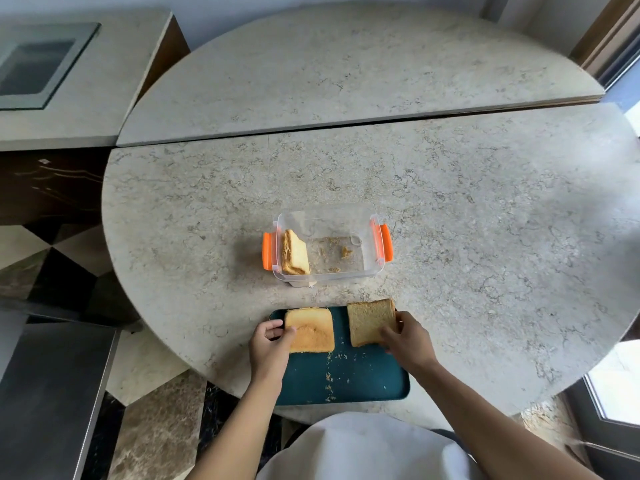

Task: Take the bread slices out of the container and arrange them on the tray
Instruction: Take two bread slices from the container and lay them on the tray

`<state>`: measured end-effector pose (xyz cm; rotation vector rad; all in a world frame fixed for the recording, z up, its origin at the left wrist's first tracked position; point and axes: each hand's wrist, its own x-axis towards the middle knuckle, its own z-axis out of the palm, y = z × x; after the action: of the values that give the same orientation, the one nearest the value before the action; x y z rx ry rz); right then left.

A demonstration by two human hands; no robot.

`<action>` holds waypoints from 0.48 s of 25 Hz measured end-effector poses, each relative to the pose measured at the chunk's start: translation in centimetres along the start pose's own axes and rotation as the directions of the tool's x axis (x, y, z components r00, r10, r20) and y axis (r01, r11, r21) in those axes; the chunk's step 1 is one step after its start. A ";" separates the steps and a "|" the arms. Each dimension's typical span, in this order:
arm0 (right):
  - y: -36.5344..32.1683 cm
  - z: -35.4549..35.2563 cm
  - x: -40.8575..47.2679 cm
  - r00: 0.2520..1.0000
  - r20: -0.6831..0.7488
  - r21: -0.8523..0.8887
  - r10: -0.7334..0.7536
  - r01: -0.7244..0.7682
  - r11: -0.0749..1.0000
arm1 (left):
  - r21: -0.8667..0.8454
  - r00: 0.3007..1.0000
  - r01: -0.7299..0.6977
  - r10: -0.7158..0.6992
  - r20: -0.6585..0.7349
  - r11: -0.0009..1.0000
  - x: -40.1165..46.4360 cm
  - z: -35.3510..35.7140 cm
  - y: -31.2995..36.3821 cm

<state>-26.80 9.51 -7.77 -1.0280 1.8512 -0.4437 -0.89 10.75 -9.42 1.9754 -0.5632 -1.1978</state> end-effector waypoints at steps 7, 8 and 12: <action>0.3 -1.8 0.1 0.994 0.010 -0.416 -0.106 0.100 0.904 | 0.344 0.996 -0.033 0.005 0.084 0.938 -0.2 -0.8 1.2; 0.2 -2.1 0.1 0.995 0.022 -0.455 -0.101 0.100 0.885 | 0.391 0.995 -0.043 0.004 0.099 0.919 -0.1 -1.0 1.3; -0.4 -2.6 -0.2 0.992 0.034 -0.561 -0.119 0.117 0.820 | 0.437 0.993 -0.074 0.026 0.116 0.896 -0.3 -1.8 2.3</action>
<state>-28.78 9.08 -6.11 -1.5420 1.9743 0.0522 0.53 10.16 -6.91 2.2595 -1.0107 -1.2275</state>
